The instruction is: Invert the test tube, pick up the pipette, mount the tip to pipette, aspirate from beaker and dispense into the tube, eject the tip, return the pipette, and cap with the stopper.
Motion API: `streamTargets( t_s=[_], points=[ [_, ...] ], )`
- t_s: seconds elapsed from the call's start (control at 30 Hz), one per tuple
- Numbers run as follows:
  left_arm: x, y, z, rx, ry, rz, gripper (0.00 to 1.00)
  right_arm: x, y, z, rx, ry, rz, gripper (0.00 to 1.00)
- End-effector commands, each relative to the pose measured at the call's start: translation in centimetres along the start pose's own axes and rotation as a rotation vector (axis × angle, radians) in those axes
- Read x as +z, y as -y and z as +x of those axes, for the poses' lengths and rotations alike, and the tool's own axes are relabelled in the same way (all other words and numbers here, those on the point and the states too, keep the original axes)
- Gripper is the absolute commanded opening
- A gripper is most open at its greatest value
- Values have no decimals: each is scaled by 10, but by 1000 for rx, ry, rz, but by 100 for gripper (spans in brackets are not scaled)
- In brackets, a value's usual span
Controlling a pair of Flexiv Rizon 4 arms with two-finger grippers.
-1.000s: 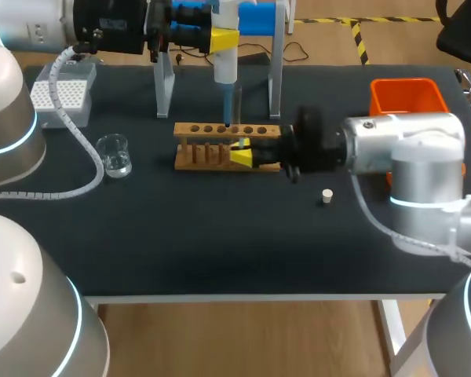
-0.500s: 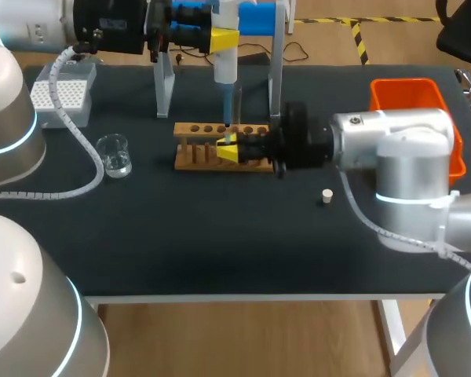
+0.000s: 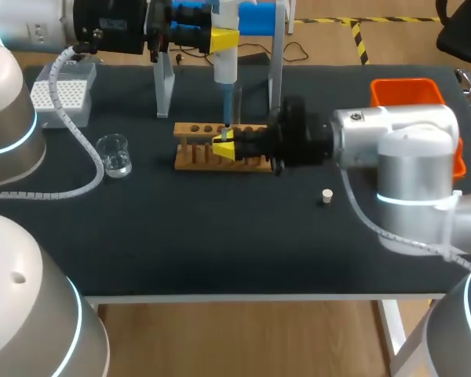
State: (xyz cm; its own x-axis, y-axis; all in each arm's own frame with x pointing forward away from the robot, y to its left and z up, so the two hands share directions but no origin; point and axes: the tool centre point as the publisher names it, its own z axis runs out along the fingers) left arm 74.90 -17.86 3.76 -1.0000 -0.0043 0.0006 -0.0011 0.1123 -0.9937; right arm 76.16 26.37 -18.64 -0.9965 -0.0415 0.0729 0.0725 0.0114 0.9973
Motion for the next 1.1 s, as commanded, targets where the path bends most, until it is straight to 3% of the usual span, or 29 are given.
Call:
streamTargets(
  t_s=[0.03,1.1],
  points=[
    [-1,1,0,-1,-1,-2,0,-7,-6,8,1,14,2,0],
    [-1,1,0,-1,-1,-2,0,-3,-30,14,-7,-2,-2,0]
  ],
)
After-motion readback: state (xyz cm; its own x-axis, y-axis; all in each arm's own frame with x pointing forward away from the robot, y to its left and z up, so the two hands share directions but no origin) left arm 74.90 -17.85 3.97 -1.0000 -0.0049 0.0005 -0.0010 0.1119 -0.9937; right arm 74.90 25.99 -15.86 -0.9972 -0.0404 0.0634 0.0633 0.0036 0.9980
